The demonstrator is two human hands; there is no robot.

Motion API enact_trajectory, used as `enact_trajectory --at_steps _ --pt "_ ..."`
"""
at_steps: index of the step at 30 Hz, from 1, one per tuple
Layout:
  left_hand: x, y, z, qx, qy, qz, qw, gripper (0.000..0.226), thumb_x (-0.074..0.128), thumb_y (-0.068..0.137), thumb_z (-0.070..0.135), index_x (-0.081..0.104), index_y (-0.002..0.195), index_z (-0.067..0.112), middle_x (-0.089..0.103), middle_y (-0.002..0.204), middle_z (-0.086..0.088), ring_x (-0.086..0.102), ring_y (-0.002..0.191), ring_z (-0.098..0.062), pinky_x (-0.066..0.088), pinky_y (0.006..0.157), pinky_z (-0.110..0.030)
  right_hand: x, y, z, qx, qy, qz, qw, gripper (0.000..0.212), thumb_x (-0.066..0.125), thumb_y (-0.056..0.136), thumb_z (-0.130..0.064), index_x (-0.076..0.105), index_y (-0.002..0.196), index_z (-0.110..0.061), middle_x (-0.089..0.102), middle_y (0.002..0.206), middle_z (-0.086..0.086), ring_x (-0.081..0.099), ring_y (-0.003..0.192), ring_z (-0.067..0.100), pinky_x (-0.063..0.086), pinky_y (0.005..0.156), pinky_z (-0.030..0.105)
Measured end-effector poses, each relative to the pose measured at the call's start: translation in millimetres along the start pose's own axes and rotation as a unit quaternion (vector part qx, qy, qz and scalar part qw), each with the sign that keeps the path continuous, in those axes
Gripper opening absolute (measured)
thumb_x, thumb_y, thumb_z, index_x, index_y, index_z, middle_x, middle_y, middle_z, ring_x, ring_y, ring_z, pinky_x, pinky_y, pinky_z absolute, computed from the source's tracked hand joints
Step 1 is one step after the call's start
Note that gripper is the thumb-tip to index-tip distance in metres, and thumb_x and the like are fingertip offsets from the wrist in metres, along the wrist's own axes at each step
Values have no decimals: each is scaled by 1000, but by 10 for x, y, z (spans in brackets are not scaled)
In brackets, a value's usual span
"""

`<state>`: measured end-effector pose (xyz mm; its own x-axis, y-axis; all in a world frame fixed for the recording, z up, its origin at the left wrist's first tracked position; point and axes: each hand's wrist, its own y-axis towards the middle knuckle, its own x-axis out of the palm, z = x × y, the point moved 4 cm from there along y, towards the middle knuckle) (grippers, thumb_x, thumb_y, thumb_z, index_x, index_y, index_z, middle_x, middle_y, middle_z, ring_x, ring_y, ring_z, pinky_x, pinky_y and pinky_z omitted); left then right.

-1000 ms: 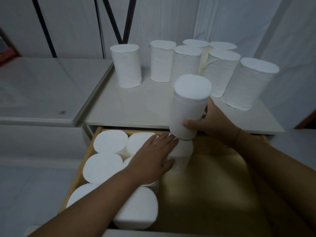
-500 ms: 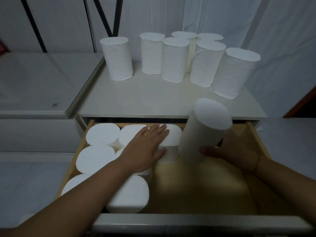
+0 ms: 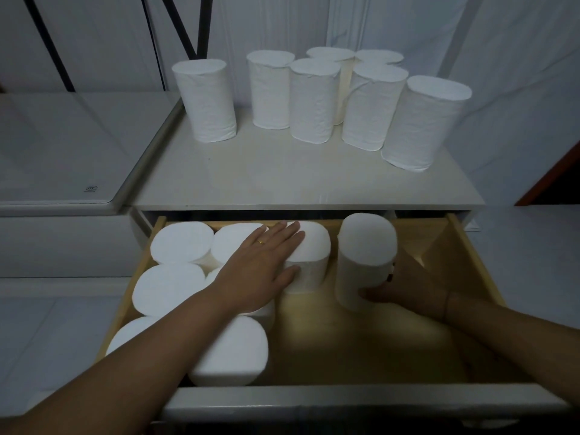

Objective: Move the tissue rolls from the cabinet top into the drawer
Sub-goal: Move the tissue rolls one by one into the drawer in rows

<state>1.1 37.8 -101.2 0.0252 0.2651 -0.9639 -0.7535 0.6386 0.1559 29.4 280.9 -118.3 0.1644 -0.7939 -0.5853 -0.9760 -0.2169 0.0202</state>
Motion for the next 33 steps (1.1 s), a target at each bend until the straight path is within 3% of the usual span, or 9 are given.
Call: enact_trajectory --at_steps 6,13,17,20,25,28,31,33 --pt "17 -7 -10 0 -2 1 1000 57 36 97 43 18 149 28 10 158 9 0 144 -5 -9 114 -21 162 -68 218 27 23 -10 999 100 84 48 -45 26 129 -50 42 128 -27 40 117 -19 36 86 -3" --pt "25 -4 -14 2 0 4 1000 57 36 97 43 19 149 27 11 157 9 0 144 -5 -10 113 -20 225 -73 352 25 -1 -36 999 108 89 56 -24 24 142 -20 36 130 -24 32 117 -26 27 91 -7" --pt "15 -6 -7 3 0 3 1000 57 36 97 43 19 149 27 11 158 8 3 145 -7 -8 114 -22 216 -109 327 37 10 -48 998 108 88 56 -25 23 142 -23 37 129 -25 35 115 -25 31 89 -5" --pt "11 -14 1 3 0 1 1000 57 36 97 42 18 149 26 11 158 8 2 145 -8 -7 115 -24 226 -125 287 60 27 -82 994 108 86 60 -18 18 144 -20 38 129 -22 39 119 -12 40 87 1" --pt "6 -20 9 0 -3 -1 1000 57 37 98 41 18 149 26 11 158 7 2 145 -8 -6 115 -26 93 -81 240 114 8 -204 972 103 77 72 -5 6 143 -27 37 127 -18 38 121 1 43 87 6" --pt "7 -17 8 1 0 -1 1000 57 38 97 41 18 149 26 11 158 7 3 145 -8 -6 115 -25 -165 -31 184 157 18 -253 955 80 62 81 4 21 134 -40 45 126 -11 44 121 7 45 94 19" --pt "10 -13 4 1 0 0 1000 57 38 97 41 19 149 26 12 158 7 3 145 -9 -6 115 -25 -404 104 87 213 133 -169 953 55 53 84 9 50 126 -26 60 126 2 58 113 19 54 84 31" --pt "14 -15 2 -1 3 0 1000 57 37 97 42 18 149 27 11 158 7 3 145 -8 -7 114 -24 -442 194 26 238 218 -137 937 42 55 88 -2 55 125 -21 63 124 6 62 110 21 57 78 34"
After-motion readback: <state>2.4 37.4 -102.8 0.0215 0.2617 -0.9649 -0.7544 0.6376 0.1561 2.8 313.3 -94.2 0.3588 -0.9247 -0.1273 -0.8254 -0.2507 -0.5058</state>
